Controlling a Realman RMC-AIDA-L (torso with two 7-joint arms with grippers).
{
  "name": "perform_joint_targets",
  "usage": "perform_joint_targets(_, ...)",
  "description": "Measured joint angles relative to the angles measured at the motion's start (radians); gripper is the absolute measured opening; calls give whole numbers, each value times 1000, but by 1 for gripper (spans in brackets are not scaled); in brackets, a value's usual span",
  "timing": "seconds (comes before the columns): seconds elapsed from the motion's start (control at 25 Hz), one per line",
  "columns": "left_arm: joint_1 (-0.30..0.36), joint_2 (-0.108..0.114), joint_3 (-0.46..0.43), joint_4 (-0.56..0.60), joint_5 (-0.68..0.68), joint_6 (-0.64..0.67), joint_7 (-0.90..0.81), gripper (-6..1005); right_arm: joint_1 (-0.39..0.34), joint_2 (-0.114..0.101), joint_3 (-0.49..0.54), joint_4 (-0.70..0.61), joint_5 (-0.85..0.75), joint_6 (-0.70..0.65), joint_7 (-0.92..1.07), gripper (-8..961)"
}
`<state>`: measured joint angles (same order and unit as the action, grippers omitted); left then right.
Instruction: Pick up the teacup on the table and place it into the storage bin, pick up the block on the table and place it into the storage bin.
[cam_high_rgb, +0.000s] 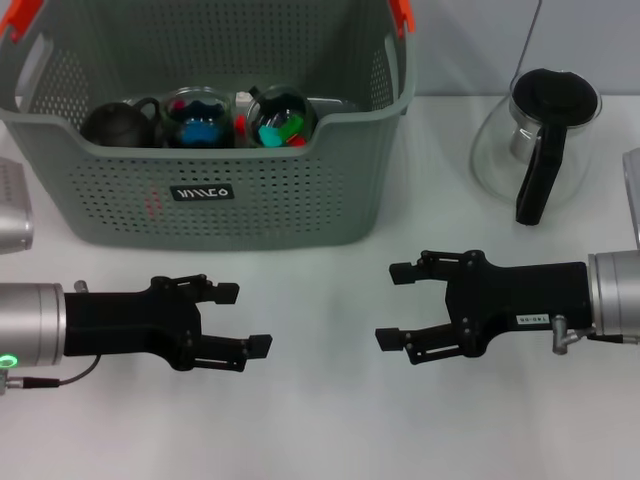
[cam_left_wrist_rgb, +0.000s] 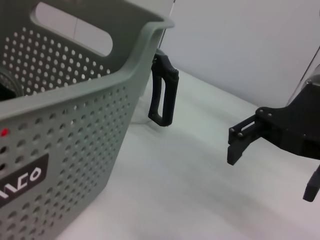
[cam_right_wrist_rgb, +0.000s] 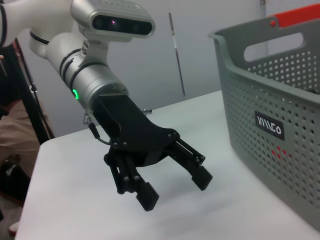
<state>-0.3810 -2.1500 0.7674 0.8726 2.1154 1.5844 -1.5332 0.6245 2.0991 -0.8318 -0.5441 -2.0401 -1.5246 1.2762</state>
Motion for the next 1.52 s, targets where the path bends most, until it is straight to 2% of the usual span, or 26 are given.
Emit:
perform_joint_targets(0.8, -19, -8, 1, -23, 2, -49, 5, 939, 12, 1, -7, 15, -4, 63, 3, 940)
perform_joint_targets(1.52, -29, -2, 3, -49, 5, -63, 5, 939, 7, -1, -7, 16, -5, 64, -1, 940)
